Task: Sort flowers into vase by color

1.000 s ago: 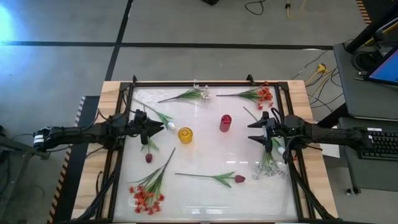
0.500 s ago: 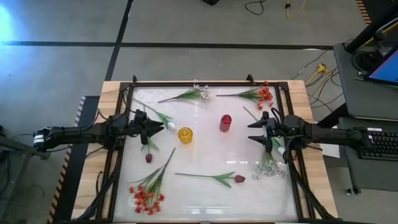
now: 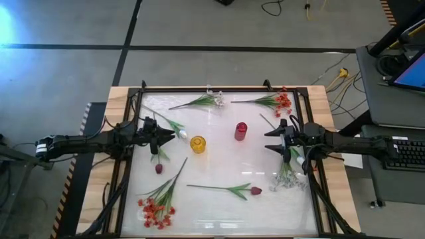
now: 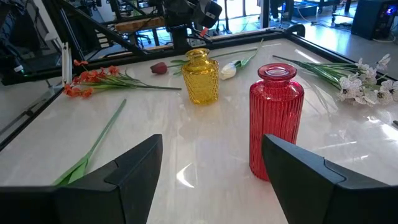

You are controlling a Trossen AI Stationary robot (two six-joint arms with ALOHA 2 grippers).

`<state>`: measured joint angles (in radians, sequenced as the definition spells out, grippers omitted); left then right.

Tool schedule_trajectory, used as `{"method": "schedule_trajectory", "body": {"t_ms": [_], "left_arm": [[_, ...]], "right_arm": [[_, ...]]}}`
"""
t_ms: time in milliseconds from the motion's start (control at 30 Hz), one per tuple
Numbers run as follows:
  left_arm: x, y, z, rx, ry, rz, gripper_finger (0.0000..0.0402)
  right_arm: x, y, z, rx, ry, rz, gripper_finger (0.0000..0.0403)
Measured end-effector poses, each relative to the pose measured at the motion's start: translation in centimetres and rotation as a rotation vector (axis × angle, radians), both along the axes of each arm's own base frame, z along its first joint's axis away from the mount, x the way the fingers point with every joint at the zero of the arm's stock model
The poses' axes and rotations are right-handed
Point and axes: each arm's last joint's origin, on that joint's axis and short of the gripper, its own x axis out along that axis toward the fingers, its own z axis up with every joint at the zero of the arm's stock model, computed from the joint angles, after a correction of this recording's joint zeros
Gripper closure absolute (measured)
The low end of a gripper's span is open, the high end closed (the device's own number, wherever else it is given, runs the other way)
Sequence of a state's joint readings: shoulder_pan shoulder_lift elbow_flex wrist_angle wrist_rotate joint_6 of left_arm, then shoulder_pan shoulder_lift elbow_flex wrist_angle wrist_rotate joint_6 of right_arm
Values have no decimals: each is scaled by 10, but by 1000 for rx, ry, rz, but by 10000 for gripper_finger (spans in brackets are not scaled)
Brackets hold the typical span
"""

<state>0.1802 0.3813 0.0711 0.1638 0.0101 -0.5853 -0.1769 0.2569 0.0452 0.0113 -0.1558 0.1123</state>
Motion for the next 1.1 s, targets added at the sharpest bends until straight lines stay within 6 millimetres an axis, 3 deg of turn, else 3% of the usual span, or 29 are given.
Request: {"method": "schedule_trajectory", "body": {"t_ms": [133, 233, 367, 533, 733, 933, 1100], "left_arm": [[0, 0, 0, 11, -1, 0, 254], [0, 2, 6, 120, -40, 38, 254], [0, 3, 16, 34, -163, 83, 254], [0, 3, 22, -12, -235, 84, 254], [-1, 3, 29, -5, -311, 82, 254], [-1, -5, 44, -40, -469, -66, 254], [-1, -20, 60, 56, -653, -199, 254]], "right_arm": [[0, 0, 0, 0, 0, 0, 138], [0, 0, 0, 0, 0, 0, 138], [0, 0, 0, 9, -1, -2, 138], [1, 0, 4, 284, -44, -58, 138], [2, 0, 18, 245, -192, -39, 138], [0, 4, 33, 261, -326, 109, 138], [0, 6, 38, 343, -322, 184, 138]]}}
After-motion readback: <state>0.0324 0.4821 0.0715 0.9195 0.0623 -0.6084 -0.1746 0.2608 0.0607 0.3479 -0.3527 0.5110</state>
